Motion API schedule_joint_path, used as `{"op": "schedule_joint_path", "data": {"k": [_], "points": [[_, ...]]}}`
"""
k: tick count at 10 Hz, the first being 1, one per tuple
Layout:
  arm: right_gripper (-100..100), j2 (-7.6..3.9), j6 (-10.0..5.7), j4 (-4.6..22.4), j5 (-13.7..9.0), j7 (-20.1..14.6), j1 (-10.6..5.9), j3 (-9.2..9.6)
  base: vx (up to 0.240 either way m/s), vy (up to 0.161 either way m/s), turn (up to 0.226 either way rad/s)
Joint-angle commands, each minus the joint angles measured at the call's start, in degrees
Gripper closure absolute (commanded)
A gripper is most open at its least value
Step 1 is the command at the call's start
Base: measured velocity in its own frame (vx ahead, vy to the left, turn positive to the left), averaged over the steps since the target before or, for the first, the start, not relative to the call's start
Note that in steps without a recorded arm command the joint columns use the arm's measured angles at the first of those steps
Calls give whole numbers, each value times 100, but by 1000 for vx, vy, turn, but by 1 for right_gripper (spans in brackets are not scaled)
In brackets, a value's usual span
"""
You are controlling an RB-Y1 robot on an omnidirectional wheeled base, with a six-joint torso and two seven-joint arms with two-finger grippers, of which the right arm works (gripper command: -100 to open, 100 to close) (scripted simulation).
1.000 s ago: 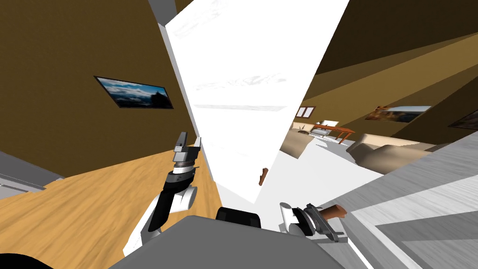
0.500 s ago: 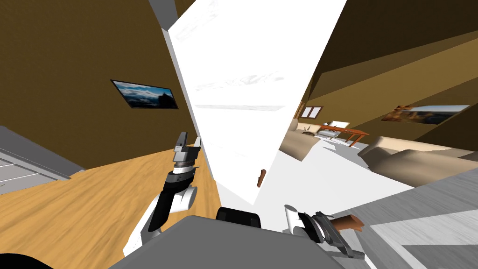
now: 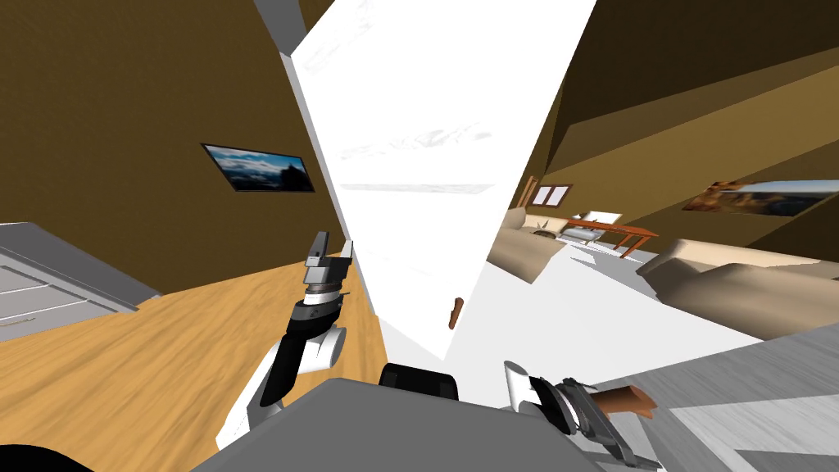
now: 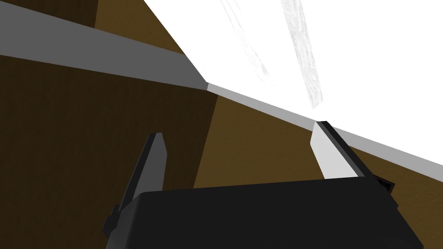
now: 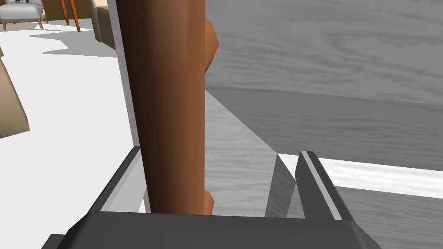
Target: Push the door open
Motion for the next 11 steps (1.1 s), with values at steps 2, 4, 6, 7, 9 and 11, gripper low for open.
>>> {"op": "schedule_joint_path", "data": {"k": [2, 4, 6, 7, 9, 11], "points": [[100, -63, -137, 224, -68, -81, 0, -149, 2, -10, 38], [100, -123, -204, 298, -166, -81, -19, -352, 17, -83, 129], [100, -179, -267, 369, -259, -82, -37, -545, 22, -133, 101], [100, -179, -267, 369, -259, -82, -37, -545, 30, -104, 17], [100, -230, -327, 436, -347, -82, -55, -727, 9, -76, 77], [100, -278, -383, 500, -430, -82, -71, -899, 22, -68, 77]]}}
